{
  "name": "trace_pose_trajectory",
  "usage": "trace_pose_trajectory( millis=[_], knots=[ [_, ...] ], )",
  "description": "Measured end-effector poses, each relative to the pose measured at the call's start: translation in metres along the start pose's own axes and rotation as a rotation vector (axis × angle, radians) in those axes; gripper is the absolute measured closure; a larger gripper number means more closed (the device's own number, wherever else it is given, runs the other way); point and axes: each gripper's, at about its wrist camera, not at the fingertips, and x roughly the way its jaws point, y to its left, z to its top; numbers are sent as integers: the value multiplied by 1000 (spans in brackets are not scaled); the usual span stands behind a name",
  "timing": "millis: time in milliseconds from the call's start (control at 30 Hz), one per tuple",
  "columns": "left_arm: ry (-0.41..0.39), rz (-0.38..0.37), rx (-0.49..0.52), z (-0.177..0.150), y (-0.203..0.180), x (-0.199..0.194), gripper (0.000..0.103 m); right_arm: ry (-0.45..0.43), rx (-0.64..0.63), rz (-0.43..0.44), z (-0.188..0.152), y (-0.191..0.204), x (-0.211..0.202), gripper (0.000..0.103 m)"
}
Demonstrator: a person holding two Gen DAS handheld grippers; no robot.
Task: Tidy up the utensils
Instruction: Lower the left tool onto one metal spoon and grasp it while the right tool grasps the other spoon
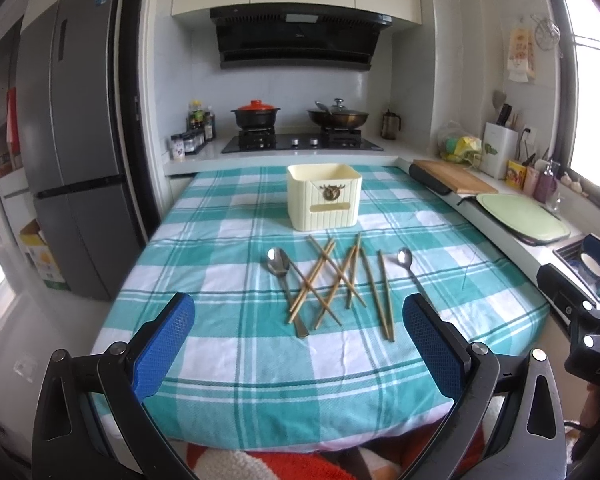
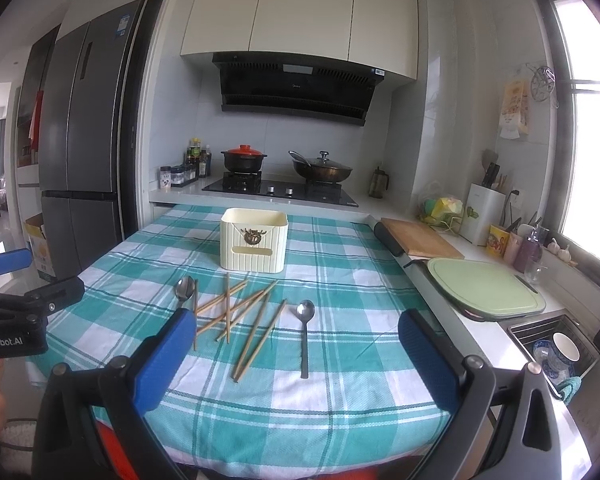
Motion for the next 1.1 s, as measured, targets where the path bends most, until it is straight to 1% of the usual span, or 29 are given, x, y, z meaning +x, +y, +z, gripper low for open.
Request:
trace_pose_trajectory(
  millis=[167, 333, 467, 600, 700, 800, 1000, 1100],
  knots=[
    [8, -4, -15, 0, 3, 6, 0, 19, -6, 10, -1, 1, 6, 0],
    [38, 22, -61, 1, 19, 18, 0, 50, -6, 21, -2, 3, 18, 0],
    [90, 52, -119, -1, 40, 40, 0, 78, 3, 22, -1, 2, 32, 0],
    [130, 77, -151, 1, 58, 69, 0, 107, 10, 12, -1, -3, 50, 0],
    [171, 76, -146, 7, 66, 99, 0, 140, 29, 8, 0, -11, 68, 0],
    [231, 62, -131, 13, 70, 136, 0, 179, 50, 5, -2, -21, 89, 0],
    [394, 5, -120, 18, 71, 221, 0, 263, 93, -13, -10, -43, 138, 0],
    [470, 10, -122, 10, 70, 261, 0, 290, 95, -25, -15, -49, 160, 0]
  ],
)
